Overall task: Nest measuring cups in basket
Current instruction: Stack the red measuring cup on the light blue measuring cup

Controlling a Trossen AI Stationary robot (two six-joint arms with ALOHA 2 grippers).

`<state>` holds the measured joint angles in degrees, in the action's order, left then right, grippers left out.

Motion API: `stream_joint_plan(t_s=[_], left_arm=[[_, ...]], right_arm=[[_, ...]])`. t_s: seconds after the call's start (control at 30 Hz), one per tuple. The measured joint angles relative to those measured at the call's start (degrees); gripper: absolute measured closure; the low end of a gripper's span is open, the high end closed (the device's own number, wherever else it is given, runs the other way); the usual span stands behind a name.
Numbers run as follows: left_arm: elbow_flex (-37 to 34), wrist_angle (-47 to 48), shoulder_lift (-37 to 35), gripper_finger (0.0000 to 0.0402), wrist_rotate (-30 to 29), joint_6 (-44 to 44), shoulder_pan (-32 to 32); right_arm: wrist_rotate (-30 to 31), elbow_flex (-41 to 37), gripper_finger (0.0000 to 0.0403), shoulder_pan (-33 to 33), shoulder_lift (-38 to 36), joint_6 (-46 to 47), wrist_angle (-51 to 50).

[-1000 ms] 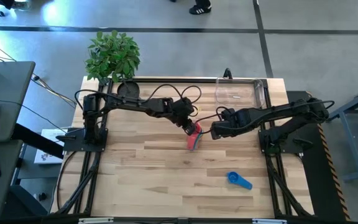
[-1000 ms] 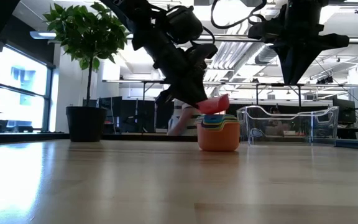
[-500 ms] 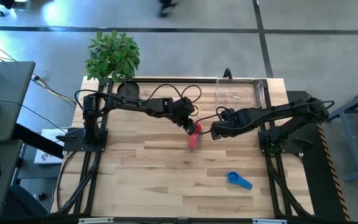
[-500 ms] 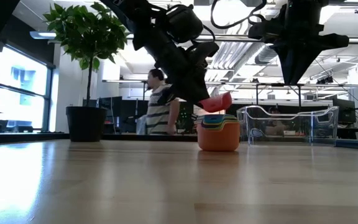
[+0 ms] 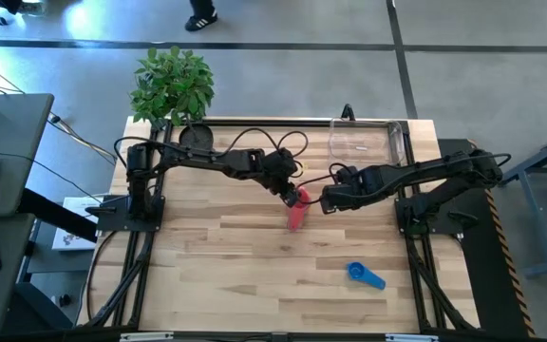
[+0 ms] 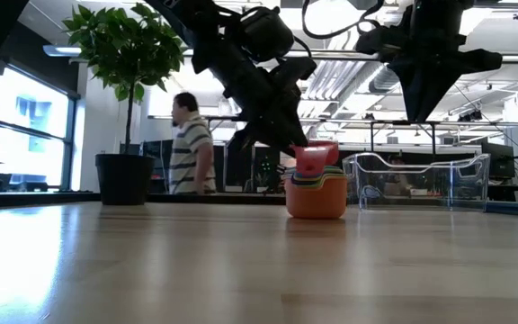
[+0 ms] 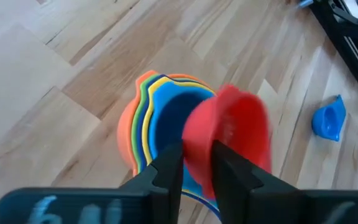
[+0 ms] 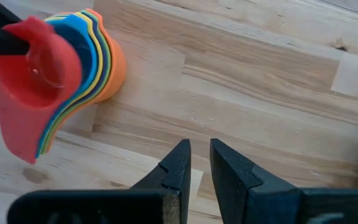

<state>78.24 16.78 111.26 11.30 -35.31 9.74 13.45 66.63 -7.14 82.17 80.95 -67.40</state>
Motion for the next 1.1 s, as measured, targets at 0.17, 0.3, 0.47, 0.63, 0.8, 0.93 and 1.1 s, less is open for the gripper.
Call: stream_joint_plan(t_s=[0.17,0.3,0.47,0.63,0.8,0.93,1.1], left_arm=[[0.00,0.01,0.00,0.0312,-0.45,-1.43,0.14],[0.00,0.02,0.00,0.0308,-0.47,-1.61,0.65],[0.00,0.02,0.00,0.0310,0.16,-1.59,1.77],[0.00,-0.11,-0.03,0.0311,3.35,-1.55,2.34],[0.00,-0.04,-0.11,0.0311,7.45,-1.54,0.99],[0.00,4.43,-0.16,0.0312,7.63,-0.32,-1.86],[0.00,12.56,-0.59,0.0312,4.03,2.14,-5.90]], right_arm=[[0.00,0.00,0.0351,-0.02,0.00,-0.46,0.09],[0.01,0.00,0.0351,-0.02,0.00,-1.62,0.09],[0.02,0.00,0.0351,-0.02,0.00,-1.96,0.06],[-0.69,0.00,0.0351,0.00,0.00,-3.03,0.03],[-5.21,0.00,0.0351,-0.36,0.00,-4.93,1.00],[-5.69,0.00,0.0351,-2.09,0.00,-4.96,5.00],[-5.39,0.00,0.0351,-3.79,0.42,-4.77,11.81]])
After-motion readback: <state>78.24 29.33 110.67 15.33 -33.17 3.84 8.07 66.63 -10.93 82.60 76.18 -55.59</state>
